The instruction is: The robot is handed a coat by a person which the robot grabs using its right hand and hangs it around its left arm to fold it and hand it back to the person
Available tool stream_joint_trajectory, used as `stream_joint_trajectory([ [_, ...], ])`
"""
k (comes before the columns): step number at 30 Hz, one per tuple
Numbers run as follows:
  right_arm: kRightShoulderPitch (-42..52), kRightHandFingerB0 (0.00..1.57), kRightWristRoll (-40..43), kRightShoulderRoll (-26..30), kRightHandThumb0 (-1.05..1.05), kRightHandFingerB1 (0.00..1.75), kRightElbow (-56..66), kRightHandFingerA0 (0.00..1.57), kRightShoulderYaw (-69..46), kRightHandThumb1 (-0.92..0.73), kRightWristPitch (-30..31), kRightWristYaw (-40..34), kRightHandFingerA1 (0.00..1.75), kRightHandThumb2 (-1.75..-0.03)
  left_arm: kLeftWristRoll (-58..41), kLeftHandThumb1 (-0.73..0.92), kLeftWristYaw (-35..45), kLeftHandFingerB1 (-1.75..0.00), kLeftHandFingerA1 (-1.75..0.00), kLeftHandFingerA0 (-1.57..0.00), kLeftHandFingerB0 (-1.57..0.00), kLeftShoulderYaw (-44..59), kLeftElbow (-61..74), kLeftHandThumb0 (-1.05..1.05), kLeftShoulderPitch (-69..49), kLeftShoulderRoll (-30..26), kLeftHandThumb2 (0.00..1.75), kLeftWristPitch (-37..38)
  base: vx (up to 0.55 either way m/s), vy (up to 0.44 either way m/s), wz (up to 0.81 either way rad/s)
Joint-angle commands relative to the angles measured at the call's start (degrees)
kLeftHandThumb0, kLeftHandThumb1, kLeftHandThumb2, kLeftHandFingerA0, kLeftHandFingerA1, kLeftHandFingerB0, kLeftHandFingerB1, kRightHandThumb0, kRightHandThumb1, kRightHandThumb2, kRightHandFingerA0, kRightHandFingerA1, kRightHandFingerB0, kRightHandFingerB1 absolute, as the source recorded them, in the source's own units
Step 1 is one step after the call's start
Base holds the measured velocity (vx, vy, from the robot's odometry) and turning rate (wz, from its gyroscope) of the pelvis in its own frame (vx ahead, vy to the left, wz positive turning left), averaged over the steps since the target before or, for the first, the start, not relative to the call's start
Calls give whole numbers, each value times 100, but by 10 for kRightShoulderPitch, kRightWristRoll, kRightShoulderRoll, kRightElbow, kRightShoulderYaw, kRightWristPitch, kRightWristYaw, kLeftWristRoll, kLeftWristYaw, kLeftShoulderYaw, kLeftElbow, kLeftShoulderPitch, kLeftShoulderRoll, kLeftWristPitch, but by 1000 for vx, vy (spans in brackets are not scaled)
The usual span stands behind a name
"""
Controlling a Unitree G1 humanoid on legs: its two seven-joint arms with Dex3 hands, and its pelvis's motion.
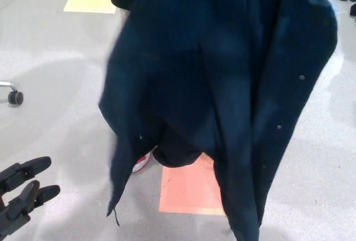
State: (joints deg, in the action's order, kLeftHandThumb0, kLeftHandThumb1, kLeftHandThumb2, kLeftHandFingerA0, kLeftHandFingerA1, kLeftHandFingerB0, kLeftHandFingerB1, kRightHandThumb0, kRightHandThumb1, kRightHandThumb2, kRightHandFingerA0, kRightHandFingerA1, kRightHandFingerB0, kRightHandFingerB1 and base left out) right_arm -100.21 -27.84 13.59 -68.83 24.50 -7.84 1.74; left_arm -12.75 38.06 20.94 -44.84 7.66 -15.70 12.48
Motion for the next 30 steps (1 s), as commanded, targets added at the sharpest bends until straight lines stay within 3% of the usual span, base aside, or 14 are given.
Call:
stream_joint_trajectory([
  [1, -144, 100, 21, -43, -30, 79, -21, 117, -70, -82, -6, -217, 92, -64, -80, 76, 96, -39, -43, -44, -39, 3, 76, -65, -38, -11, 63, -72, 0, 0, 0],
  [5, -133, 100, 26, -54, -34, 67, -25, 117, -82, -84, -9, -197, 65, -64, -96, 71, 141, -40, -44, -47, -40, -13, 137, -66, -58, -24, 62, -93, 0, 0, 0],
  [9, -117, 101, 15, -64, -32, 74, -26, 119, -80, -81, -27, -189, 75, -65, -115, 72, 168, -40, -44, -45, -38, -32, 234, -67, -102, -39, 62, -136, 0, 0, 0],
  [10, -106, 105, 7, -69, -31, 83, -27, 121, -73, -79, -31, -181, 75, -65, -131, 62, 206, -49, -56, -34, -22, -46, 277, -61, -127, -52, 101, -146, 0, 0, 0],
  [11, -101, 101, 4, -73, -32, 84, -28, 117, -70, -82, -31, -176, 79, -64, -137, 64, 226, -49, -56, -34, -21, -54, 298, -62, -140, -59, 102, -146, 0, 0, 0],
  [14, -89, 97, -1, -84, -26, 92, -30, 116, -65, -74, -31, -174, 97, -62, -141, 66, 250, -47, -55, -37, -24, -85, 355, -74, -168, -70, 101, -152, 0, 0, 0],
  [17, -84, 87, -5, -96, -28, 80, -32, 104, -59, -77, -27, -171, 97, -62, -145, 65, 258, -47, -55, -38, -25, -120, 403, -77, -178, -78, 101, -172, 0, 0, 0],
  [18, -81, 80, 0, -110, -35, 65, -34, 96, -62, -81, -29, -168, 84, -65, -139, 61, 251, -46, -56, -38, -21, -149, 438, -71, -178, -80, 100, -185, 0, 0, 0],
  [19, -80, 81, 1, -115, -34, 68, -35, 94, -63, -84, -31, -168, 87, -64, -137, 73, 245, -37, -43, -43, -33, -158, 447, -69, -178, -79, 63, -190, 0, 0, 0],
  [20, -80, 80, 2, -121, -34, 65, -36, 92, -63, -85, -32, -167, 76, -65, -133, 74, 238, -36, -42, -42, -32, -172, 450, -68, -173, -74, 64, -193, 0, 0, 0],
  [21, -83, 82, 4, -128, -36, 69, -37, 92, -64, -88, -27, -159, 93, -66, -127, 60, 231, -46, -57, -38, -19, -189, 449, -62, -164, -67, 100, -195, 0, 0, 0],
  [26, -95, 82, 10, -144, -36, 59, -42, 95, -76, -87, -18, -140, 62, -66, -109, 61, 196, -46, -57, -35, -15, -246, 463, -63, -138, -54, 101, -223, 0, 0, 0],
  [27, -94, 80, 14, -146, -35, 57, -42, 93, -81, -87, -22, -134, 59, -66, -103, 79, 190, -35, -42, -37, -27, -259, 463, -68, -133, -48, 64, -221, 0, 0, 0],
  [30, -96, 83, 24, -152, -35, 59, -41, 95, -94, -87, -29, -103, 59, -66, -92, 80, 177, -34, -41, -35, -26, -298, 452, -66, -99, -21, 64, -221, 0, 0, 0],
])
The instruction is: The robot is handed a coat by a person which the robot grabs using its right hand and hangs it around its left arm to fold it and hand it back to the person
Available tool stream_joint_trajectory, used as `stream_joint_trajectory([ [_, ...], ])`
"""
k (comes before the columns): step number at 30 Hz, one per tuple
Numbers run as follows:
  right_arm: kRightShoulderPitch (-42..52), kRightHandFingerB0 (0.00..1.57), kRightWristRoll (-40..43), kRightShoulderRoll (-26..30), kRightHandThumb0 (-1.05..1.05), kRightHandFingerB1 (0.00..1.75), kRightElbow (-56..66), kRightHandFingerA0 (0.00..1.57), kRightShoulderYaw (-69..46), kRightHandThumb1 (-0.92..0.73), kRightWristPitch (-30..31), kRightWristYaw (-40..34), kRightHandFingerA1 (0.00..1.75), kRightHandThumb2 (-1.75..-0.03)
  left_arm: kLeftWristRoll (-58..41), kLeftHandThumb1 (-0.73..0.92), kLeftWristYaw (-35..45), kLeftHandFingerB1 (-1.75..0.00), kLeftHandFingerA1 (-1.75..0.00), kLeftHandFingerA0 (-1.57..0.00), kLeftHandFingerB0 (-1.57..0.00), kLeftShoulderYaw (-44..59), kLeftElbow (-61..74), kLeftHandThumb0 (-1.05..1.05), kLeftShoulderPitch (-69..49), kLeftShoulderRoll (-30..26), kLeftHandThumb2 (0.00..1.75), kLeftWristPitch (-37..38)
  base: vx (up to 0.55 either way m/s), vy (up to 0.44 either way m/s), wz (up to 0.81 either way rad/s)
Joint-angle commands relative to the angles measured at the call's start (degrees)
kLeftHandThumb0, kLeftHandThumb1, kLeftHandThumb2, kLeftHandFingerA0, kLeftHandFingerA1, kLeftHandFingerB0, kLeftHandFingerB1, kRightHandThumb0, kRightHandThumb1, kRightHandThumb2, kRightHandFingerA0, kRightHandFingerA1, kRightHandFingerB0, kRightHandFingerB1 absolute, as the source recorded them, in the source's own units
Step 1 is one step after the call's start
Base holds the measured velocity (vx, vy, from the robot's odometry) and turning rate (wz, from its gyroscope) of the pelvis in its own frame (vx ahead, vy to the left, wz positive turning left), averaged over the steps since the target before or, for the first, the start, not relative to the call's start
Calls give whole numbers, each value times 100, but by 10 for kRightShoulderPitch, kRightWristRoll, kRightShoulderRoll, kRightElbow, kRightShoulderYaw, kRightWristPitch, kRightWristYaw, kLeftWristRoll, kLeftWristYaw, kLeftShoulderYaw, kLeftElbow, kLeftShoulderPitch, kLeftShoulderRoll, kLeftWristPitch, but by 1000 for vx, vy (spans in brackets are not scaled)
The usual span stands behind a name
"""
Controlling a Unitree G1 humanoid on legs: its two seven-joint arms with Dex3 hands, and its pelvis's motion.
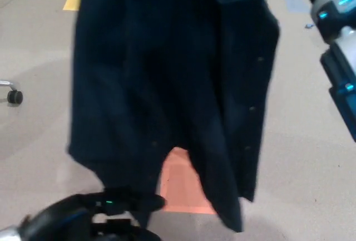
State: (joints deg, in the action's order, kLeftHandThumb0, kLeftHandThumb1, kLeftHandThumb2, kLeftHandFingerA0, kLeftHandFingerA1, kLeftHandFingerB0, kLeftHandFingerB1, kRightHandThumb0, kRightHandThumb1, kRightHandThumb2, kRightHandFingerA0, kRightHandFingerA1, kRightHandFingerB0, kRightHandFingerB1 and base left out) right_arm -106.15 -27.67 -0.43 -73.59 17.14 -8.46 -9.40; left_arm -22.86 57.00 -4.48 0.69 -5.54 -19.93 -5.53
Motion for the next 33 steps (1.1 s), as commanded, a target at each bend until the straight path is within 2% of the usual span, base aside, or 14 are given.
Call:
stream_joint_trajectory([
  [1, -38, 88, 26, -15, -35, 59, 7, 102, -24, -86, -23, 16, 60, -65, 15, 81, -16, -35, -42, -36, -26, -52, -6, -66, 40, 25, 64, -37, 0, 0, 0],
  [9, -35, 96, 25, -41, -35, 61, 34, 106, -21, -87, -76, 56, 60, -66, 74, 78, -103, -35, -41, -35, -24, -113, -65, -69, 106, 90, 63, -62, 0, 0, 0],
  [10, -34, 101, 35, -44, -37, 62, 47, 105, -25, -86, -96, 73, 59, -66, 91, 65, -119, -45, -49, -29, -18, -124, -90, -72, 128, 110, 93, -51, 0, 0, 0],
  [14, -39, 106, 35, -51, -37, 65, 78, 114, -27, -84, -84, 90, 76, -66, 103, 64, -144, -45, -50, -29, -17, -133, -145, -72, 175, 154, 92, -42, 0, 0, 0],
  [15, -35, 106, 46, -52, -35, 68, 91, 114, -34, -85, -89, 105, 72, -65, 104, 62, -156, -45, -50, -28, -17, -133, -160, -71, 190, 171, 91, -47, 0, 0, 0],
  [16, -30, 97, 50, -54, -37, 60, 106, 100, -35, -85, -92, 117, 57, -65, 105, 76, -169, -34, -41, -31, -20, -133, -174, -69, 207, 189, 62, -55, 0, 0, 0],
  [18, -18, 95, 57, -58, -37, 59, 140, 99, -36, -85, -89, 141, 56, -65, 112, 62, -190, -43, -49, -23, -13, -135, -203, -72, 237, 219, 90, -62, 0, 0, 0],
  [20, -9, 94, 61, -64, -37, 59, 163, 98, -35, -85, -80, 153, 56, -65, 120, 61, -199, -43, -48, -22, -13, -136, -221, -73, 254, 234, 90, -56, 0, 0, 0],
  [22, 1, 99, 75, -73, -37, 61, 194, 101, -39, -87, -57, 179, 58, -66, 121, 61, -210, -43, -48, -22, -15, -132, -243, -73, 275, 254, 89, -52, 0, 0, 0],
  [23, 13, 97, 81, -84, -37, 61, 223, 103, -36, -85, -50, 193, 58, -65, 128, 74, -227, -31, -38, -29, -23, -130, -269, -69, 306, 275, 62, -44, 0, 0, 0],
  [29, 50, 96, 87, -120, -37, 62, 318, 101, -21, -90, -26, 217, 60, -68, 131, 71, -280, -33, -34, -31, -33, -94, -383, -63, 441, 344, 62, -43, 0, 0, 0],
  [30, 54, 96, 92, -127, -37, 64, 331, 103, -22, -89, -17, 223, 64, -67, 130, 60, -284, -49, -46, -25, -33, -86, -402, -66, 465, 353, 94, -38, 0, 0, 0],
  [31, 60, 87, 100, -137, -34, 64, 345, 108, -24, -89, -11, 227, 64, -66, 146, 86, -295, -32, -31, -29, -28, -90, -419, -56, 488, 357, 66, -21, 0, 0, 0],
  [33, 73, 90, 109, -150, -34, 65, 376, 111, -27, -89, 8, 239, 68, -67, 187, 89, -334, -32, -32, -27, -23, -110, -447, -54, 538, 359, 67, -27, 0, 0, 0],
])
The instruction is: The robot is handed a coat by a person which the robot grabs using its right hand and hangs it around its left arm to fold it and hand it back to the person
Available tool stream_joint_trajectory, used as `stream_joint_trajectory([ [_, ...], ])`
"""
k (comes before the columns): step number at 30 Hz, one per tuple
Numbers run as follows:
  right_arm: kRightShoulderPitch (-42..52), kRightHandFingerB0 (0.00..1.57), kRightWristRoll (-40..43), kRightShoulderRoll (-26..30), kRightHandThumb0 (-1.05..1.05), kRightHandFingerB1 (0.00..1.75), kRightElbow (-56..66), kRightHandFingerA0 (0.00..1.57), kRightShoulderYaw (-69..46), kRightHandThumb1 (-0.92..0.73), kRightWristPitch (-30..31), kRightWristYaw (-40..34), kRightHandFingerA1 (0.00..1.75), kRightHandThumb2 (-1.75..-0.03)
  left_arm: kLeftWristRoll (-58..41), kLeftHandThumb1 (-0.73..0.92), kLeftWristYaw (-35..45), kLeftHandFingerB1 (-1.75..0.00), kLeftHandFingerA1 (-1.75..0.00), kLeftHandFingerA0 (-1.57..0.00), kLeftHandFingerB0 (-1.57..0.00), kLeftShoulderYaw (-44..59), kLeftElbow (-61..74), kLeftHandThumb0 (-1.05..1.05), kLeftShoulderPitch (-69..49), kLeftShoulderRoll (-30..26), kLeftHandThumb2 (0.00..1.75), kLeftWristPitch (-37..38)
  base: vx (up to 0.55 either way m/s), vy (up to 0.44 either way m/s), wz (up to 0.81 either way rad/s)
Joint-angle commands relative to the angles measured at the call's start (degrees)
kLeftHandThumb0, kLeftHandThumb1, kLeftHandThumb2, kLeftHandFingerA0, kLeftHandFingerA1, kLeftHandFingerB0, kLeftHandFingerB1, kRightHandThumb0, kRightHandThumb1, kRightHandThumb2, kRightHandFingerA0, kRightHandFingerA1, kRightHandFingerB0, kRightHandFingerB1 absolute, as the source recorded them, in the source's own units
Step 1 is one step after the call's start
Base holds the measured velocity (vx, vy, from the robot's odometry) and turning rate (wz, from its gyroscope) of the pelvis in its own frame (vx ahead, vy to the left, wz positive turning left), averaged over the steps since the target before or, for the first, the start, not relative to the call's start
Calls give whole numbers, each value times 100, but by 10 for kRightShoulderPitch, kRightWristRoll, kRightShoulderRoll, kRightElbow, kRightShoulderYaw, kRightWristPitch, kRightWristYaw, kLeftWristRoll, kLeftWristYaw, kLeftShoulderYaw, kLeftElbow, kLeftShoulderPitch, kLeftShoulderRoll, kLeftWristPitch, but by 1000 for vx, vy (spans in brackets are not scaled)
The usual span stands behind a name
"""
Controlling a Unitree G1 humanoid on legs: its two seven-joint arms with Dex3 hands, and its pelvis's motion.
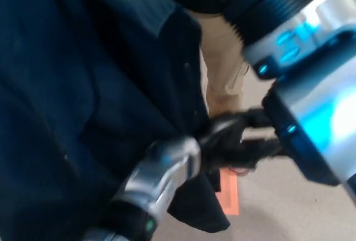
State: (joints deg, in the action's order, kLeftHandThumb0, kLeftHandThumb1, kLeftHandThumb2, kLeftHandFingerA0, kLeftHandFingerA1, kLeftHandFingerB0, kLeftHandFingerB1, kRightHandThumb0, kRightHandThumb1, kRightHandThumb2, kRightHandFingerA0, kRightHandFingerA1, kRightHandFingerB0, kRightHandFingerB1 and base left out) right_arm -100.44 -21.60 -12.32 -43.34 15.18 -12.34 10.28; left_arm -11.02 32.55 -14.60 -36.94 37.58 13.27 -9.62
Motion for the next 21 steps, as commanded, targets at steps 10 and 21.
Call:
stream_joint_trajectory([
  [10, 61, 104, 53, -11, -37, 72, 190, 113, 0, -91, 101, 99, 73, -67, 103, 87, -137, -32, -35, -45, -36, 4, -168, -56, 196, -34, 67, 105, 0, 0, 0],
  [21, 92, 108, 59, 139, -37, 65, 357, 112, -79, -84, 176, 130, 75, -65, 57, 75, -141, -26, -28, -11, -11, 167, -296, -74, 245, -142, 64, 133, 0, 0, 0],
])
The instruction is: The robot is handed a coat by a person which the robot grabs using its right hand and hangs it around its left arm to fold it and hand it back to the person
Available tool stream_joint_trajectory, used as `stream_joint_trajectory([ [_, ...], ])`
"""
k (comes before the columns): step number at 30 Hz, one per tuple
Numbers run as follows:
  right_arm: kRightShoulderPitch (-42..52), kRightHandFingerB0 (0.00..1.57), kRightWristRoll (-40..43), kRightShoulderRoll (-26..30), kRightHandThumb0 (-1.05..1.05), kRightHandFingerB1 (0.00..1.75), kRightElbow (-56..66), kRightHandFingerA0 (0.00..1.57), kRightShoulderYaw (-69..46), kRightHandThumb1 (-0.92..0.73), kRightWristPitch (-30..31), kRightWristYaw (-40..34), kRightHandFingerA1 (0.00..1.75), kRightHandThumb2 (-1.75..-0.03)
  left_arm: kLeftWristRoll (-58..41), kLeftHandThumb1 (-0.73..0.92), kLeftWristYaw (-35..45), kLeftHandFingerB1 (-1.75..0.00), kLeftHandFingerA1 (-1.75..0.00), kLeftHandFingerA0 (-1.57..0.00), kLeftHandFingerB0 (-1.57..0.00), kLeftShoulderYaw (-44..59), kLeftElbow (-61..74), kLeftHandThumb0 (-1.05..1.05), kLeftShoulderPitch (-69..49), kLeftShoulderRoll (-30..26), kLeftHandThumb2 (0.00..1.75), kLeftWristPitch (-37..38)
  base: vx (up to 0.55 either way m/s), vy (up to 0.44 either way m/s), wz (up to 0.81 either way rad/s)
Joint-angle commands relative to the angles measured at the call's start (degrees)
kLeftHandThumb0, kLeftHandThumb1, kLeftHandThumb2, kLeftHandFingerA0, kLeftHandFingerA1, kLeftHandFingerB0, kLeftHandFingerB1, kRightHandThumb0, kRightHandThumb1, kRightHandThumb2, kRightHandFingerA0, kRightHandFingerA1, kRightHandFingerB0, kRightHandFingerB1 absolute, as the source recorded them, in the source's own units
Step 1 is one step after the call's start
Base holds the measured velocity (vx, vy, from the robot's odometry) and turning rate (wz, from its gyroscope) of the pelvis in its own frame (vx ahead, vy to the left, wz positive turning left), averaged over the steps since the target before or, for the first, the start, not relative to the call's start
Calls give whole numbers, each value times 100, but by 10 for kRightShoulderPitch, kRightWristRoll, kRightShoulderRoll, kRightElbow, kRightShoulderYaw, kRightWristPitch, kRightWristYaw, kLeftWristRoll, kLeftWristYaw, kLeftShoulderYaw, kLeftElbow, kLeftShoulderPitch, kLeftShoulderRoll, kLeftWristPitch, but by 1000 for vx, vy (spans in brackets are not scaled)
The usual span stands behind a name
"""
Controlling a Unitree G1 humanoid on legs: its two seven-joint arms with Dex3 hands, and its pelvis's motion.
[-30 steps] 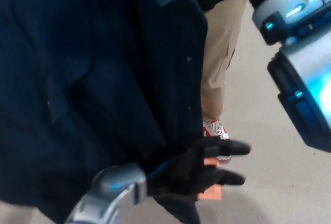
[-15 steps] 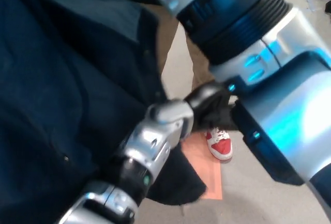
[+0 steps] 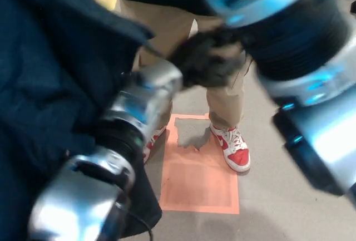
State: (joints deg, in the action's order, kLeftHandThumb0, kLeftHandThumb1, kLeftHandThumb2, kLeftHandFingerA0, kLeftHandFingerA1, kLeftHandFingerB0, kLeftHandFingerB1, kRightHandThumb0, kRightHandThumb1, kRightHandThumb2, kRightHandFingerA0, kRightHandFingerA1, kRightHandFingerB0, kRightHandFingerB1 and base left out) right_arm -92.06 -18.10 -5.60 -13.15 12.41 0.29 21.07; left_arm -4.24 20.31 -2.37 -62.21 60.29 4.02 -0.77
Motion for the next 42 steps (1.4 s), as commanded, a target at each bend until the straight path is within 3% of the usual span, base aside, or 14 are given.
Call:
stream_joint_trajectory([
  [1, 10, 108, 31, 84, -37, 66, 62, 112, -59, -84, 61, 29, 65, -65, -7, 71, -19, -24, -25, -10, -10, 49, -48, -74, 17, -59, 67, 49, 0, 0, 0],
  [3, 15, 109, 38, 107, -37, 65, 74, 111, -71, -84, 80, 39, 65, -65, -3, 64, -16, -37, -35, -2, -5, 58, -54, -86, 12, -76, 94, 61, 0, 0, 0],
  [4, 19, 110, 46, 134, -39, 67, 78, 103, -87, -83, 93, 53, 55, -68, -8, 48, -10, -47, -49, 0, 0, 68, -58, -36, 9, -93, 104, 65, 0, 0, 0],
  [6, 25, 108, 60, 165, -35, 65, 85, 104, -105, -86, 119, 67, 54, -66, -11, 48, -5, -47, -49, 0, 0, 82, -66, -36, 7, -110, 104, 71, 0, 0, 0],
  [7, 30, 109, 67, 178, -35, 67, 83, 103, -110, -86, 122, 73, 54, -67, -11, 76, -4, -27, -28, -12, -14, 87, -68, -70, 6, -115, 63, 71, 0, 0, 0],
  [8, 38, 111, 72, 191, -36, 66, 82, 105, -117, -87, 123, 76, 55, -68, -12, 59, -4, -39, -40, -5, -5, 92, -70, -74, 5, -121, 94, 70, 0, 0, 0],
  [16, 136, 109, 105, 284, -33, 68, 119, 113, -193, -88, 167, 73, 58, -66, -11, 55, -10, -47, -49, 0, 0, 122, -79, -35, -7, -170, 108, 77, 0, 0, 0],
  [18, 153, 109, 131, 293, -31, 70, 116, 113, -214, -88, 168, 77, 61, -66, -14, 62, -12, -38, -36, 0, -6, 129, -82, -80, -6, -175, 90, 78, 0, 0, 0],
  [21, 215, 116, 148, 321, -32, 69, 111, 116, -248, -87, 143, 77, 58, -66, -11, 55, -22, -46, -50, -1, 0, 139, -85, -34, -7, -187, 108, 87, 0, 0, 0],
  [26, 338, 122, 161, 343, -42, 58, 84, 120, -287, -83, 87, 72, 54, -66, -11, 52, -26, -46, -50, 0, 0, 149, -84, -35, -10, -193, 107, 90, 0, 0, 0],
  [27, 374, 117, 158, 342, -41, 62, 97, 120, -290, -83, 88, 69, 60, -67, -10, 80, -26, -28, -27, -11, -16, 149, -84, -65, -9, -194, 65, 89, 0, 0, 0],
  [29, 463, 114, 154, 336, -35, 64, 128, 120, -295, -85, 91, 66, 58, -67, -9, 54, -26, -47, -50, 0, 0, 151, -84, -35, -5, -197, 107, 91, 0, 0, 0],
  [31, 511, 114, 158, 331, -33, 63, 131, 119, -297, -85, 92, 68, 57, -66, -10, 81, -26, -28, -27, -11, -16, 152, -82, -67, -4, -198, 65, 93, 0, 0, 0],
  [42, 704, 101, 98, 337, -37, 59, -27, 96, -169, -84, 36, 91, 51, -66, -13, 51, -19, -45, -50, -1, 0, 160, -76, -35, 2, -211, 106, 92, 0, 0, 0],
])
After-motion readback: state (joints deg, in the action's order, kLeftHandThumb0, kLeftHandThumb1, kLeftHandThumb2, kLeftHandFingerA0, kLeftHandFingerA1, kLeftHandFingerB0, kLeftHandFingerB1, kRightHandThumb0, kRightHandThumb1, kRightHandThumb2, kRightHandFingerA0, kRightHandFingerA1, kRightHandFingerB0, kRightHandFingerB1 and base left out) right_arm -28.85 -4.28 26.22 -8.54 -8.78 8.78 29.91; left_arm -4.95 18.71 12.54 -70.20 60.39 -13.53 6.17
